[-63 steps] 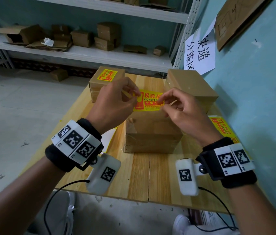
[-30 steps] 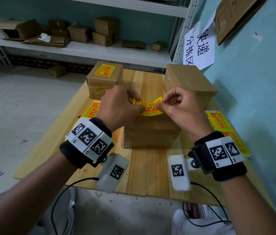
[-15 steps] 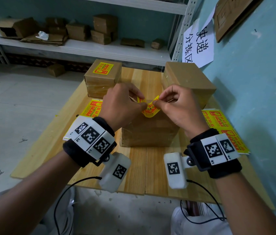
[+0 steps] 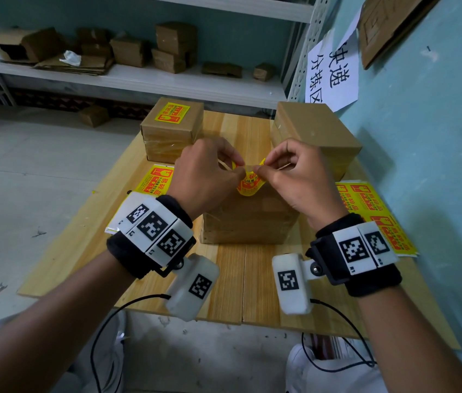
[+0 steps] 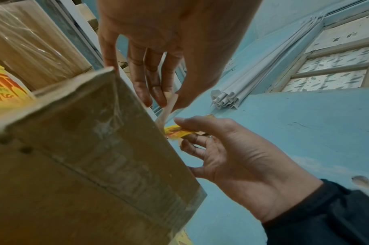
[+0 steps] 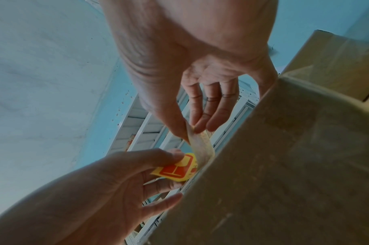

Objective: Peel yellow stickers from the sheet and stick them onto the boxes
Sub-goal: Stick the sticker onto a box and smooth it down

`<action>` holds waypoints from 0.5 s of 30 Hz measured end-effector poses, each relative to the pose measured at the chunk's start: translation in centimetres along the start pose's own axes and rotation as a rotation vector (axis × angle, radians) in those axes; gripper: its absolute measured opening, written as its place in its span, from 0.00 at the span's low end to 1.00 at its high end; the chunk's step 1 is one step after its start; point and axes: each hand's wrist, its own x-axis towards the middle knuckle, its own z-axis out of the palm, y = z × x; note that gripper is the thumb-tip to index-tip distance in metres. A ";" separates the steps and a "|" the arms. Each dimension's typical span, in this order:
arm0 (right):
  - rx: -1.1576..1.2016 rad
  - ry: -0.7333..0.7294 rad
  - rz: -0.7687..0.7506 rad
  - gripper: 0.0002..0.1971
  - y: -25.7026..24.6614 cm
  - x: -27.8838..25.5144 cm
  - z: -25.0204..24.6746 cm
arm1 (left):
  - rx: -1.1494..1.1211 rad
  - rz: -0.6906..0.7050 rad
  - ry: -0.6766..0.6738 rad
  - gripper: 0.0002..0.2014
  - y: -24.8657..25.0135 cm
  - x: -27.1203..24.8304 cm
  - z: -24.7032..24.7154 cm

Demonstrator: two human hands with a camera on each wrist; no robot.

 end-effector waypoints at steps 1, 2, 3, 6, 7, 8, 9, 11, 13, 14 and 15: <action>0.002 0.000 -0.002 0.09 0.0 0.0 0.0 | 0.000 -0.001 -0.002 0.03 0.0 0.0 0.0; 0.003 0.000 -0.003 0.09 0.0 0.0 0.0 | -0.001 -0.002 -0.004 0.03 0.0 0.0 0.0; 0.003 -0.001 -0.004 0.09 0.0 0.0 0.0 | -0.001 -0.003 -0.008 0.03 0.0 0.0 0.0; -0.007 -0.009 -0.006 0.09 0.1 0.0 0.0 | 0.000 -0.010 -0.013 0.03 -0.1 0.0 0.0; -0.009 -0.010 -0.007 0.09 0.1 0.0 0.0 | -0.001 -0.015 -0.010 0.03 -0.1 0.0 0.0; -0.011 -0.010 -0.008 0.09 0.1 0.0 0.0 | -0.002 -0.020 -0.004 0.03 -0.1 0.0 0.0; -0.012 -0.008 -0.008 0.10 0.1 0.0 0.0 | -0.003 -0.023 0.001 0.03 -0.1 0.0 0.0; -0.017 -0.010 -0.005 0.10 0.2 0.0 0.1 | -0.004 -0.024 0.002 0.03 -0.1 -0.1 0.0; -0.026 -0.013 -0.006 0.10 0.2 0.0 0.1 | -0.005 -0.025 -0.004 0.03 -0.1 -0.2 0.0; -0.030 -0.014 -0.008 0.10 0.2 -0.1 0.1 | -0.005 -0.025 -0.008 0.03 -0.1 -0.2 0.0; -0.034 -0.016 -0.011 0.10 0.2 -0.1 0.1 | -0.005 -0.026 -0.013 0.03 -0.1 -0.2 0.0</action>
